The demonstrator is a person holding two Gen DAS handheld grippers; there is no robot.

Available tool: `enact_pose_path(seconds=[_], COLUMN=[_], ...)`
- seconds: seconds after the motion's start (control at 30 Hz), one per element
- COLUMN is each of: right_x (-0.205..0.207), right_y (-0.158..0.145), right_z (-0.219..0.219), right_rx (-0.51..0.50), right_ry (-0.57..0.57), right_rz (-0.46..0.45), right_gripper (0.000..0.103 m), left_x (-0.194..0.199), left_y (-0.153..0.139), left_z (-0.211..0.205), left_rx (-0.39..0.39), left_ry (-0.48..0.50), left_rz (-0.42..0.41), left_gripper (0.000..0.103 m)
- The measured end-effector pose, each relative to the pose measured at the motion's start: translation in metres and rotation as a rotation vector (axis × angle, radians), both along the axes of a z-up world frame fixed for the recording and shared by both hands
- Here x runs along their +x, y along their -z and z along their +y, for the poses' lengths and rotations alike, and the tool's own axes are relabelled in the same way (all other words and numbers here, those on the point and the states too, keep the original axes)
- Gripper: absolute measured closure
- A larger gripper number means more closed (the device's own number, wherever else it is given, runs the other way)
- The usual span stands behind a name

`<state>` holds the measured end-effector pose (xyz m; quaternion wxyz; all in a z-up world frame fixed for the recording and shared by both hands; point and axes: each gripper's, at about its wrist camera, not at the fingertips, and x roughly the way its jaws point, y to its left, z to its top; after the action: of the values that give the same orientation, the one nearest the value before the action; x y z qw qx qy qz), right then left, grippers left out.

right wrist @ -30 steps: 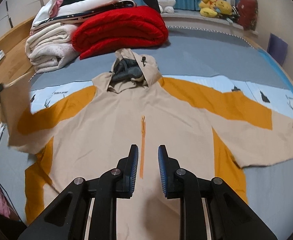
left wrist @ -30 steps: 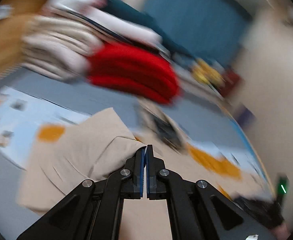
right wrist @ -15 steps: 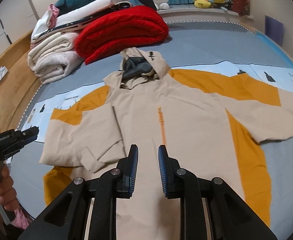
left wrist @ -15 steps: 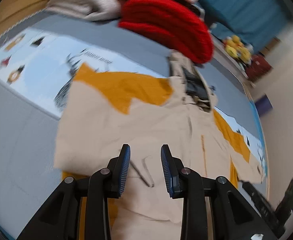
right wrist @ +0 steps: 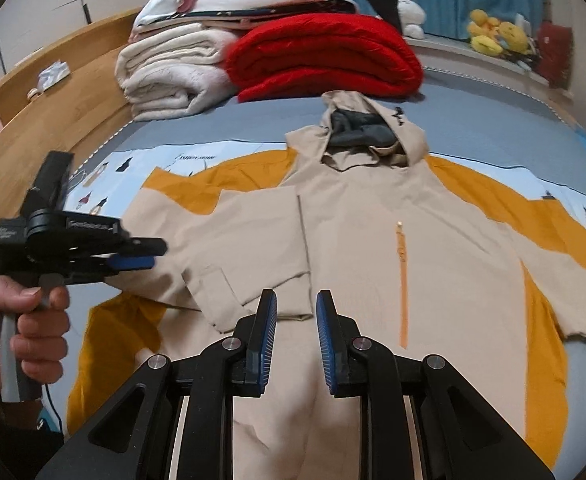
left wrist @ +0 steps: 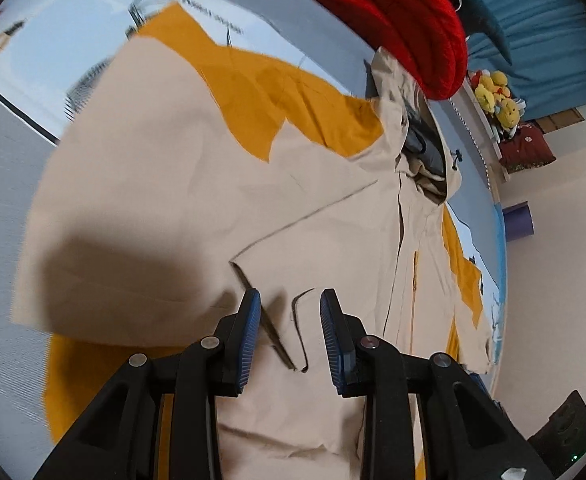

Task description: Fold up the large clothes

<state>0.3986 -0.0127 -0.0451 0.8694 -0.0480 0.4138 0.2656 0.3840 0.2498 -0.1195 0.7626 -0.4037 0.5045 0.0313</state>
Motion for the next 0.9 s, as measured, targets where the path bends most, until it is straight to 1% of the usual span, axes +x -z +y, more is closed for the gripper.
enact_pose_path(seconds=[0.1,0.17,0.2,0.23,0.27,0.37,0.4,0.47,0.5,0.57,0.63,0.73,0.8,0.9], right_x=[0.008,0.011,0.013,0.014,0.014,0.014,0.014,0.013,0.012,0.010,0.007,0.001,-0.001,-0.002], right_y=[0.006,0.009,0.011,0.012,0.015,0.021,0.023,0.026,0.028,0.029,0.030,0.029,0.028,0.028], right_z=[0.007,0.011,0.015,0.018,0.022,0.035,0.039,0.045,0.048,0.052,0.056,0.063,0.064,0.065], right_rx=[0.006,0.005,0.001,-0.001,-0.004,-0.023,-0.028,-0.036,-0.040,-0.048,-0.058,-0.093,-0.114,-0.117], right_ry=[-0.024,-0.045,-0.059,-0.072,-0.092,-0.153,-0.175,-0.208,-0.221,-0.238,-0.253,-0.265,-0.255,-0.261], right_rz=[0.023,0.028,0.030,0.033,0.037,0.041,0.039,0.037,0.035,0.025,0.011,-0.031,-0.057,-0.064], right_gripper=[0.081,0.080,0.080,0.079,0.077,0.070,0.067,0.063,0.060,0.057,0.054,0.053,0.053,0.053], left_x=[0.007,0.009,0.010,0.012,0.014,0.022,0.026,0.029,0.031,0.033,0.035,0.037,0.038,0.039], left_y=[0.015,0.023,0.024,0.024,0.023,0.002,-0.011,-0.028,-0.040,-0.056,-0.065,-0.071,-0.072,-0.072], left_z=[-0.001,-0.001,-0.002,-0.003,-0.005,-0.012,-0.017,-0.024,-0.031,-0.044,-0.056,-0.074,-0.080,-0.084], left_rx=[-0.004,-0.013,-0.024,-0.036,-0.040,-0.038,-0.060,-0.098,-0.112,-0.118,-0.115,-0.107,-0.108,-0.113], left_ry=[0.016,0.008,0.009,0.016,0.026,0.081,0.117,0.170,0.211,0.275,0.320,0.372,0.373,0.377], left_rz=[0.069,0.091,0.089,0.080,0.068,-0.029,-0.092,-0.177,-0.229,-0.290,-0.320,-0.336,-0.337,-0.338], left_gripper=[0.076,0.076,0.081,0.093,0.098,0.100,0.101,0.101,0.101,0.101,0.101,0.101,0.101,0.101])
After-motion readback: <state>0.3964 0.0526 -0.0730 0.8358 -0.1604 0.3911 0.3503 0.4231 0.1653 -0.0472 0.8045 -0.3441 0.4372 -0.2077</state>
